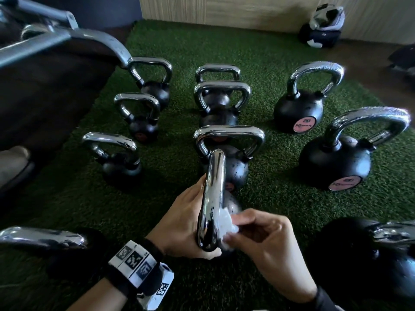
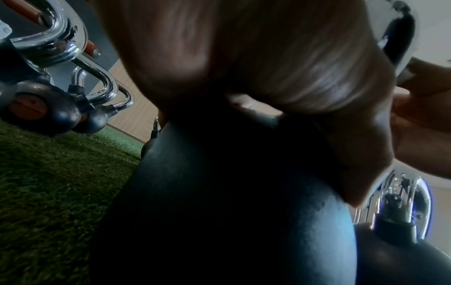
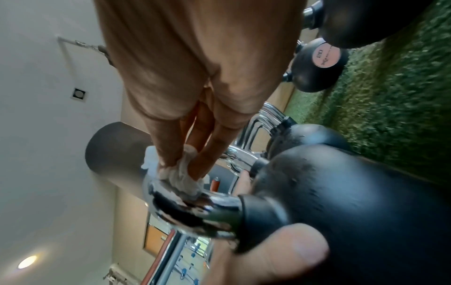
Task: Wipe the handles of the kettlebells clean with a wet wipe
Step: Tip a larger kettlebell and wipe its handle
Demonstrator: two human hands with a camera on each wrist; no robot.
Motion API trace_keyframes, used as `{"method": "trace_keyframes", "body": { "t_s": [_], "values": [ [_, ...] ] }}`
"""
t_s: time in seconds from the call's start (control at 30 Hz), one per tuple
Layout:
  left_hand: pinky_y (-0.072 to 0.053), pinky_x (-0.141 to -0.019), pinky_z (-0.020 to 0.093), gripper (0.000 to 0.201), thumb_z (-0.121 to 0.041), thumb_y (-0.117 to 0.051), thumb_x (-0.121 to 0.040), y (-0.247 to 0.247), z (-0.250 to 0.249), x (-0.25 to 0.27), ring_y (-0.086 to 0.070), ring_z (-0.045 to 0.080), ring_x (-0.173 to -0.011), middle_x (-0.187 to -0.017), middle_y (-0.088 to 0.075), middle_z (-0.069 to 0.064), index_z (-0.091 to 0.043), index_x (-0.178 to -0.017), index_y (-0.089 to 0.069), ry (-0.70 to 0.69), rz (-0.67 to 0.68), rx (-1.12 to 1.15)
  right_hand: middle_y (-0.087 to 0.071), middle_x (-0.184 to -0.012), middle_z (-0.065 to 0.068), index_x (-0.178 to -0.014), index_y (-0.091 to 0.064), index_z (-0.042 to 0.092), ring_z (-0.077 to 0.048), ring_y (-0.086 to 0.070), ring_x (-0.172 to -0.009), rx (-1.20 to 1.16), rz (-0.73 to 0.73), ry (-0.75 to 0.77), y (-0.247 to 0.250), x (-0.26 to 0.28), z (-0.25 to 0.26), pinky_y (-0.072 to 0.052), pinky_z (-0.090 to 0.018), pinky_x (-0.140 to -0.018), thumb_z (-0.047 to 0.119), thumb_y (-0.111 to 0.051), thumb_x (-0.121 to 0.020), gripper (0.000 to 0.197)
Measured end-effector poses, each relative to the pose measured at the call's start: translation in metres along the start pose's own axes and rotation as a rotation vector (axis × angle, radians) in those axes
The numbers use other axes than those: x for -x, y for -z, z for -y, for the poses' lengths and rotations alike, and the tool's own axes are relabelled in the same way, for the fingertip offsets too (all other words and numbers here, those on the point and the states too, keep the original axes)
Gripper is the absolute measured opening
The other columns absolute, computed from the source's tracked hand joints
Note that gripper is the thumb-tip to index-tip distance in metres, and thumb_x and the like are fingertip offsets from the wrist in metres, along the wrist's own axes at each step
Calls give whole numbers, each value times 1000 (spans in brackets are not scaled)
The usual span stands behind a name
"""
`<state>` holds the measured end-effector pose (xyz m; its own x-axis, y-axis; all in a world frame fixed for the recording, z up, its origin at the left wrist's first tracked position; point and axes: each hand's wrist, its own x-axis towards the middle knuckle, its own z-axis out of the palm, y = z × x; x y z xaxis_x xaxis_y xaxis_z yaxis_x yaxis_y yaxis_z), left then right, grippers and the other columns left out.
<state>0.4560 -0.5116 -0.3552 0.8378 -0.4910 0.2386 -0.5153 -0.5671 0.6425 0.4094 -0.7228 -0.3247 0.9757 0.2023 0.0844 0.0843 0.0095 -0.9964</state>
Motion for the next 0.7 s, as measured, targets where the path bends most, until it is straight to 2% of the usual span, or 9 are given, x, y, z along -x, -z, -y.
{"method": "trace_keyframes", "body": {
  "t_s": [0.07,0.17,0.27,0.4,0.47,0.53,0.57,0.63,0.7],
  "values": [
    [-21,-118,11,123,-63,-82,-53,-1,0,1,-33,7,-142,-152,-32,-7,-6,-151,-38,10,-2,35,-80,-85,-11,-86,-82,13,-30,-77,-77,82,53,-47,1,6,-11,-63,-44,-76,16,-97,-67,25],
    [-27,-122,24,127,-66,-79,-52,-4,4,1,-33,19,-148,-157,-31,-4,-4,-154,-35,20,1,49,-79,-86,-2,-79,-83,22,-15,-76,-80,188,44,-34,2,8,-19,-58,-27,-75,17,-98,-63,22],
    [-27,-122,24,131,-64,-87,-50,-5,9,2,-33,18,-149,-160,-32,0,-10,-156,-32,55,50,3,-79,-92,7,-85,-85,25,-12,-76,-88,223,52,10,1,8,-20,-58,-22,-81,15,-94,-71,19],
    [-15,-116,4,133,-64,-90,-45,1,8,5,-24,-2,-141,-140,-17,-36,-38,-152,-15,90,77,29,-76,-95,11,-89,-84,29,-7,-73,-91,359,127,79,0,5,-23,-52,-13,-80,19,-87,-80,14],
    [-18,-120,10,149,-58,-98,-44,9,13,3,-21,-5,-145,-150,-15,-33,-29,-158,-7,127,168,34,-76,-97,12,-93,-83,26,-5,-73,-91,444,158,126,3,-1,-21,-56,-19,-79,18,-86,-83,13],
    [-24,-125,26,153,-62,-98,-43,17,17,0,-23,3,-151,-163,-21,-10,-15,-162,-14,117,228,9,-77,-101,13,-101,-83,23,-5,-73,-93,479,133,172,9,-13,-19,-59,-26,-81,14,-84,-85,19],
    [-24,-126,31,147,-65,-96,-44,18,18,-3,-22,7,-152,-164,-22,-4,-16,-161,-21,92,253,-11,-77,-103,13,-105,-82,23,-5,-73,-94,466,122,179,13,-21,-18,-59,-25,-83,12,-84,-84,23],
    [-19,-127,29,130,-73,-88,-47,17,19,-6,-18,10,-152,-163,-21,-4,-30,-157,-33,34,309,-117,-77,-100,14,-106,-81,27,-3,-72,-92,470,183,158,15,-39,-15,-56,-20,-81,11,-83,-85,27],
    [-15,-125,17,128,-71,-90,-46,15,18,-7,-13,0,-149,-161,-17,-15,-37,-154,-33,27,309,-140,-73,-89,16,-96,-80,27,3,-67,-82,542,331,165,11,-51,-13,-48,-13,-74,10,-80,-86,20]
  ]
}}
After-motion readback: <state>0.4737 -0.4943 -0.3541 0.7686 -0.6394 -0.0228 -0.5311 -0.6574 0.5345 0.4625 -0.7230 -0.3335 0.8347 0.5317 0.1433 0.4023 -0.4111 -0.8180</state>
